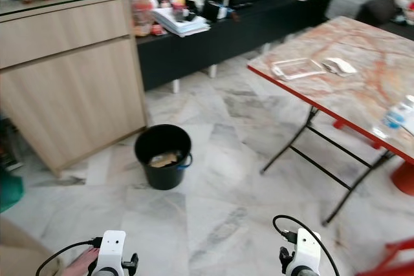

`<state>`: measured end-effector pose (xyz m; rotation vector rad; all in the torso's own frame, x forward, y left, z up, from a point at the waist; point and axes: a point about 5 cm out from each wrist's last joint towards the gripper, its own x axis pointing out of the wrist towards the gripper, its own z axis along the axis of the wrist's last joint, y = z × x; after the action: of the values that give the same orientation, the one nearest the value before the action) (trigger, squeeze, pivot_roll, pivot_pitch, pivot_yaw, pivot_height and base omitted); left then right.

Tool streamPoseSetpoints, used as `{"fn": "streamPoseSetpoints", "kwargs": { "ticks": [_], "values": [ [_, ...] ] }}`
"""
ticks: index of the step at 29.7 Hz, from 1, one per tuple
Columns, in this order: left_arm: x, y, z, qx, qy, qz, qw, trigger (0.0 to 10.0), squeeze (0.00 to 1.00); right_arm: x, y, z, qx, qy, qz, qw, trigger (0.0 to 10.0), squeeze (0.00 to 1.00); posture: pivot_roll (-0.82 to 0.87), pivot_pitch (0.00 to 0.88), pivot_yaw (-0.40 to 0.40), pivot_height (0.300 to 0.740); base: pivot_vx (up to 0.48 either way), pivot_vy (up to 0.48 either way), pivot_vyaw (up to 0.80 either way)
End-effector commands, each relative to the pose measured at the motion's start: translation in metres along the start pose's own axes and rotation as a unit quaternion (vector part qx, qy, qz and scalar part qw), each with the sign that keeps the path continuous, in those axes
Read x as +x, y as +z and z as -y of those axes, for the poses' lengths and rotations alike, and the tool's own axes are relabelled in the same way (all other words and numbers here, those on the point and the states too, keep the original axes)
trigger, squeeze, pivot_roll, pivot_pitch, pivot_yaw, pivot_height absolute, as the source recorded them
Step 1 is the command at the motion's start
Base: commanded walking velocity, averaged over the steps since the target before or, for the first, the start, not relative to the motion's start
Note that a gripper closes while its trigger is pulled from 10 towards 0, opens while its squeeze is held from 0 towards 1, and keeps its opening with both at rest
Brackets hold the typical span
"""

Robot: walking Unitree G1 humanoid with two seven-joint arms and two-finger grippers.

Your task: Picking trash to rubbish bin

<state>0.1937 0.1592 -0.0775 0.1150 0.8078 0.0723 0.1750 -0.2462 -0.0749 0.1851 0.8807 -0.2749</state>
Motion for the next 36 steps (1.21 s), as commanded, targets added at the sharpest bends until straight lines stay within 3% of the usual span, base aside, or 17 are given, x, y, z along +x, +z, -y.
{"fn": "streamPoseSetpoints", "kwargs": {
  "ticks": [1, 13, 20, 36],
  "values": [
    [-0.0005, -0.0021, 0.0017, 0.007, -0.006, -0.005, 1.000, 10.0, 0.00, -0.0003, 0.0022, 0.0041, 0.004, -0.009, 0.004, 1.000, 10.0, 0.00, -0.07, 0.002, -0.095, 0.740, 0.000, 0.000, -0.78],
    [-0.0010, -0.0046, 0.0000, 0.012, 0.001, -0.010, 1.000, 10.0, 0.00, -0.0002, 0.0031, 0.0042, 0.004, -0.011, 0.007, 1.000, 10.0, 0.00, -0.06, 0.017, -0.101, 0.740, 0.000, 0.000, -0.79],
    [-0.0017, -0.0073, -0.0003, 0.015, 0.003, -0.016, 1.000, 10.0, 0.00, -0.0001, 0.0047, 0.0054, 0.003, -0.013, 0.008, 1.000, 10.0, 0.00, -0.06, 0.024, -0.104, 0.740, 0.000, -0.370, -0.79],
    [-0.0011, -0.0054, 0.0006, 0.013, 0.005, -0.014, 1.000, 10.0, 0.00, -0.0001, 0.0056, 0.0065, 0.001, -0.015, 0.008, 1.000, 10.0, 0.00, -0.06, 0.028, -0.108, 0.740, 0.000, 0.000, -0.79]
  ]
}}
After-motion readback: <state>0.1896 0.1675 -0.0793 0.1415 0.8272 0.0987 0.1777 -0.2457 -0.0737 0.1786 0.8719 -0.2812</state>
